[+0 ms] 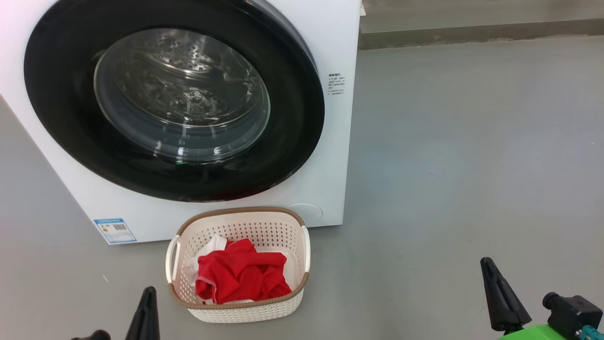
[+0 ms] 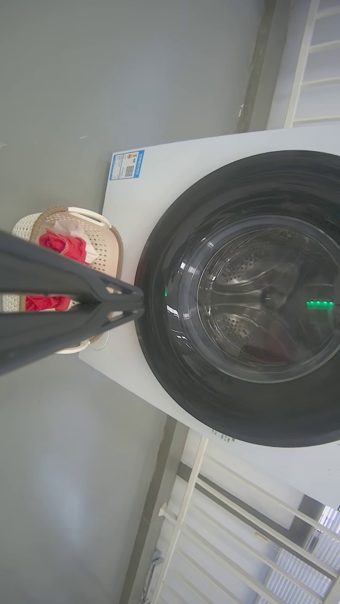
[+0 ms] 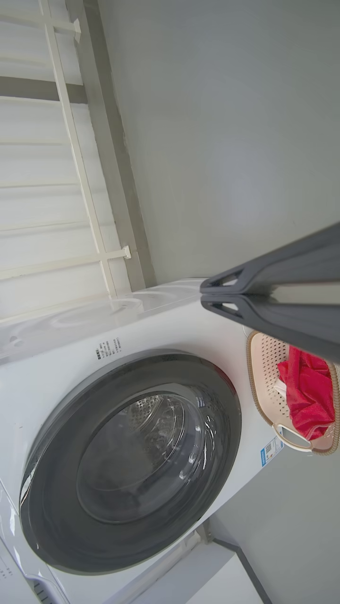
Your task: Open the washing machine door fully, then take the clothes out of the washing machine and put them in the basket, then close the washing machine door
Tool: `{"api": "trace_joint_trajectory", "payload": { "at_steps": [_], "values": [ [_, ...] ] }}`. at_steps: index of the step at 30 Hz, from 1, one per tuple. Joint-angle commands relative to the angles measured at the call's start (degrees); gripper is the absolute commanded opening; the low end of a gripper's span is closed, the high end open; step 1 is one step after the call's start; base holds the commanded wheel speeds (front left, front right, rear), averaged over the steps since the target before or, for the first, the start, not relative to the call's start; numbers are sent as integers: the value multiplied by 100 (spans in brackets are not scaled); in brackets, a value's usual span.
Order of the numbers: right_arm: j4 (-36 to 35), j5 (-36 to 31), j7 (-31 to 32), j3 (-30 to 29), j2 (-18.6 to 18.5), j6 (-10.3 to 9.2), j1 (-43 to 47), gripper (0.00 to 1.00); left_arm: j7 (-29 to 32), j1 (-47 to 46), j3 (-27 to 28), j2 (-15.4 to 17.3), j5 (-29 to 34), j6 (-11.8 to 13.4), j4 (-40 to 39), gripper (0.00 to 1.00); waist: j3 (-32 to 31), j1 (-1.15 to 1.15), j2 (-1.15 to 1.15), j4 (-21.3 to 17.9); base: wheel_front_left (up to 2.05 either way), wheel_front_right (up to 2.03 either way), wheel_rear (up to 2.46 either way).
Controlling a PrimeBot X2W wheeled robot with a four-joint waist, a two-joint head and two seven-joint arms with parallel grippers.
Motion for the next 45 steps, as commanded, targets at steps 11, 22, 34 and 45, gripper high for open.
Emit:
{"api": "trace_joint_trajectory", "payload": {
  "at_steps": [11,22,34,45],
  "values": [
    [-74,881,189,-23,-94,-5,-374,0,205,-320,165,8,-832,-153,-41,0,33,-1,0,25,0,0,0],
    [-22,1592,365,-42,-116,-7,-478,0,386,-404,241,-9,-1519,-249,27,0,63,-1,0,48,0,0,0],
    [35,2361,560,-68,-136,-9,-591,0,584,-496,326,-28,-2265,-355,100,0,96,-1,0,73,0,0,0],
    [87,3065,742,-95,-153,-12,-695,0,765,-581,403,-45,-2951,-451,168,0,126,-1,0,96,0,0,0]
  ]
}}
